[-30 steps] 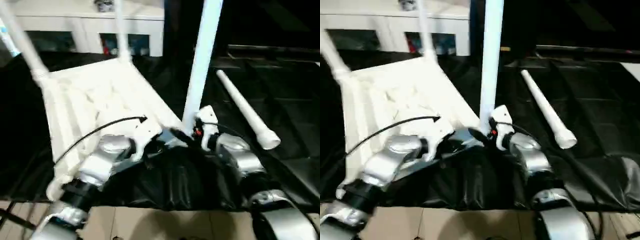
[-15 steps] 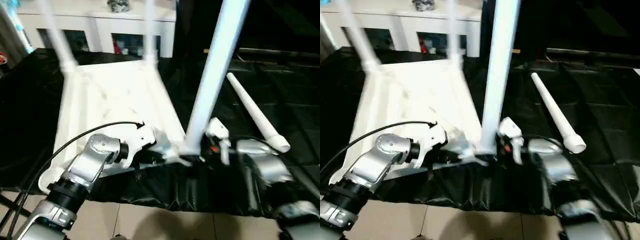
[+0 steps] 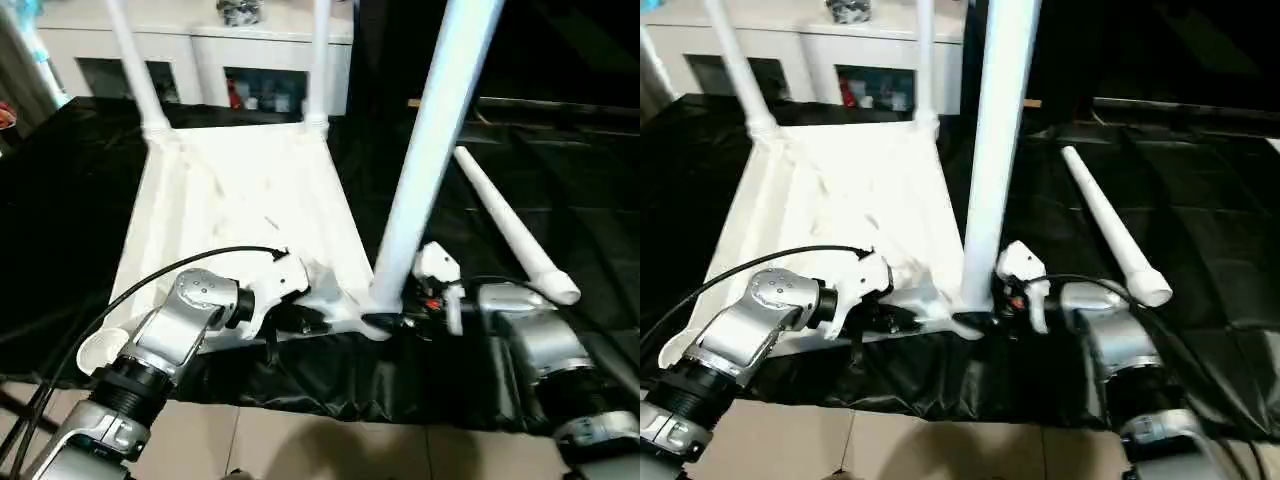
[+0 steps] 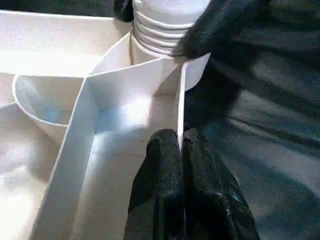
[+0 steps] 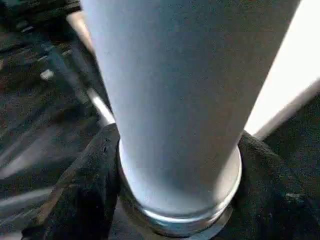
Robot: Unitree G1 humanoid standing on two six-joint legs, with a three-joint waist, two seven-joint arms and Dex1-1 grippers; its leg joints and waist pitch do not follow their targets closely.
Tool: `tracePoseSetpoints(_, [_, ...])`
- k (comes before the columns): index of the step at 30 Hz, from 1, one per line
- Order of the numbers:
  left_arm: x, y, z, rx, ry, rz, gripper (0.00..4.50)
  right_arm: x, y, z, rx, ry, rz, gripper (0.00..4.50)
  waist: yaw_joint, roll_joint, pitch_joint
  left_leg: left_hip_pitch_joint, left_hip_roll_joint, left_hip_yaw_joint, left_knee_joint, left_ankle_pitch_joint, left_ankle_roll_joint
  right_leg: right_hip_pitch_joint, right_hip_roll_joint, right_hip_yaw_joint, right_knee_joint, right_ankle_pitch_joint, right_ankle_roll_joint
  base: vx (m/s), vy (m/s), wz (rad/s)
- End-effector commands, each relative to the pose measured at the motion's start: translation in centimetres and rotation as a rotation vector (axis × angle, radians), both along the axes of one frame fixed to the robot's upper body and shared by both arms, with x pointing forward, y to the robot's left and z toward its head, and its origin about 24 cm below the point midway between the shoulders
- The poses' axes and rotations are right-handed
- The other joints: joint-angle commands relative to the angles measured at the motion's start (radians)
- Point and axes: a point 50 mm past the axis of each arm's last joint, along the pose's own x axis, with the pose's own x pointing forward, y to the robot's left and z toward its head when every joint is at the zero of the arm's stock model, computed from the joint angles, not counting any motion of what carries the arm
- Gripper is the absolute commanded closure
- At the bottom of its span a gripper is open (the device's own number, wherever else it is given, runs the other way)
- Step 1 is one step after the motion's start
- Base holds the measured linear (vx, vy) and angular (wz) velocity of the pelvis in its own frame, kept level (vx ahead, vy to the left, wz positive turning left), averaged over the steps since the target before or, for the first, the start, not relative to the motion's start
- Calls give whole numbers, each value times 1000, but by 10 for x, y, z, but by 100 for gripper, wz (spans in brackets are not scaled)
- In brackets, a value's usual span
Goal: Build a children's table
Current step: Rotate leg to tighten
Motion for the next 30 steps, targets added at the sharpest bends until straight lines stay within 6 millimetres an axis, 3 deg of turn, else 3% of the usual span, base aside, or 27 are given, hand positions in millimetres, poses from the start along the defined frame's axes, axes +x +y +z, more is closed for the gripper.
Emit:
tracePoseSetpoints(1, [10,-17,17,-79,-99,47,450,2,23,-11,-25,7,-34,176,-6,-3,-66,7,13,-6,-71,-293,16,49,-69,35,-100,-478,-134,0,0,0])
tracePoseSetpoints(4, [16,-25,17,-87,-123,119,450,12,31,-15,-15,5,-186,177,-24,-4,-67,4,11,-10,-70,-299,12,49,-71,33,-104,-519,-111,0,0,0])
tracePoseSetpoints(7, [23,-37,17,-96,-143,206,450,20,44,-15,40,30,-310,178,-27,-3,-68,8,8,-9,-65,-298,16,45,-71,31,-111,-543,-101,0,0,0])
tracePoseSetpoints(10, [25,-51,20,-114,-161,262,450,27,52,-14,63,38,-404,178,-27,1,-72,9,14,-7,-67,-277,20,43,-68,37,-101,-452,-135,0,0,0])
tracePoseSetpoints(12, [24,-62,24,-135,-179,258,450,31,58,-14,51,29,-446,178,-26,-1,-76,3,12,-6,-66,-257,24,50,-67,37,-94,-389,-154,0,0,0])
tracePoseSetpoints(13, [22,-66,25,-150,-184,241,450,32,62,-14,57,33,-453,178,-26,-14,-78,0,12,-2,-65,-237,32,51,-68,39,-89,-346,-167,0,0,0])
tracePoseSetpoints(15, [22,-68,26,-157,-184,232,450,32,63,-13,65,38,-452,108,-22,-7,-79,-2,10,-1,-63,-212,45,55,-69,40,-84,-308,-179,0,0,0])
tracePoseSetpoints(18, [20,-67,23,-145,-180,208,450,34,62,-9,107,57,-431,105,-16,-5,-80,-4,11,2,-63,-186,61,59,-67,41,-80,-265,-189,0,0,0])
tracePoseSetpoints(19, [20,-66,23,-144,-179,209,450,34,62,-9,106,54,-431,95,-15,-4,-80,-3,12,1,-64,-182,62,59,-68,41,-80,-262,-190,0,0,0])
tracePoseSetpoints(20, [20,-64,22,-140,-175,204,450,35,59,-8,87,33,-423,67,-15,2,-79,-1,13,1,-65,-189,57,57,-67,41,-82,-269,-193,0,0,0])
tracePoseSetpoints(25, [15,-55,20,-130,-156,140,450,35,43,-5,58,-13,-359,63,-16,4,-77,4,14,0,-66,-236,48,56,-68,40,-87,-310,-193,0,0,0])
tracePoseSetpoints(26, [14,-54,20,-129,-152,125,450,35,41,-4,58,-17,-343,63,-15,9,-77,5,16,-1,-67,-239,48,55,-68,41,-86,-297,-199,0,0,0])
tracePoseSetpoints(30, [6,-44,19,-118,-114,17,450,26,28,-1,45,-36,-167,63,-10,9,-80,5,18,-1,-65,-226,59,59,-67,42,-80,-244,-220,0,0,0])
